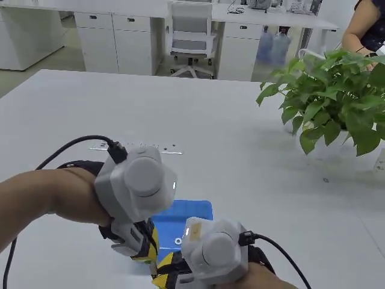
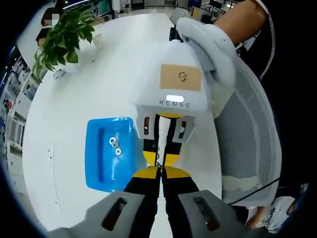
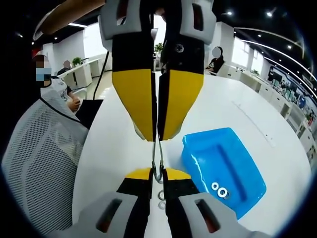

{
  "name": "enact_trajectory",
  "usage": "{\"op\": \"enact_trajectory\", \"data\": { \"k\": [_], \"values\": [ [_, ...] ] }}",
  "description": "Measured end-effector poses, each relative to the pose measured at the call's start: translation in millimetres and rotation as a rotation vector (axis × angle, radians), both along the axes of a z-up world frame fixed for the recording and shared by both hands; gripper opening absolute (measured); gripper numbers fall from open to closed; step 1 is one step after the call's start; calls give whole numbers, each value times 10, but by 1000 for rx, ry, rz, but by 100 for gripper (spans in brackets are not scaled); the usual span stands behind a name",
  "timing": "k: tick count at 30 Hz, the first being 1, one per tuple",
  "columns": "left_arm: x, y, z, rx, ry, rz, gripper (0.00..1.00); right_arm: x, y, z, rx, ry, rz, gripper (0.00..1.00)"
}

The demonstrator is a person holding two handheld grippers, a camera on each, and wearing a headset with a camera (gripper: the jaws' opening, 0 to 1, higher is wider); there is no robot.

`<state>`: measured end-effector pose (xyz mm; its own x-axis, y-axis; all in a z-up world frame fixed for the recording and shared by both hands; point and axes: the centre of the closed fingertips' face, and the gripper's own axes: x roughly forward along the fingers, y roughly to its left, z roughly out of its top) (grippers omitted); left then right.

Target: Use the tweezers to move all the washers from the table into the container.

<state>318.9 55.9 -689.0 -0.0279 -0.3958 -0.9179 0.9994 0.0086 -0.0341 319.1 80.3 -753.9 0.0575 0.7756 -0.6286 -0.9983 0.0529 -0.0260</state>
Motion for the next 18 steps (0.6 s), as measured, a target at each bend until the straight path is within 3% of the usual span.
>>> {"op": "enact_trajectory", "data": {
  "k": [18],
  "values": [
    [136,-59,259,-25,-31,-3,6,156,-74,265,7,-25,-11,10]
  ]
}}
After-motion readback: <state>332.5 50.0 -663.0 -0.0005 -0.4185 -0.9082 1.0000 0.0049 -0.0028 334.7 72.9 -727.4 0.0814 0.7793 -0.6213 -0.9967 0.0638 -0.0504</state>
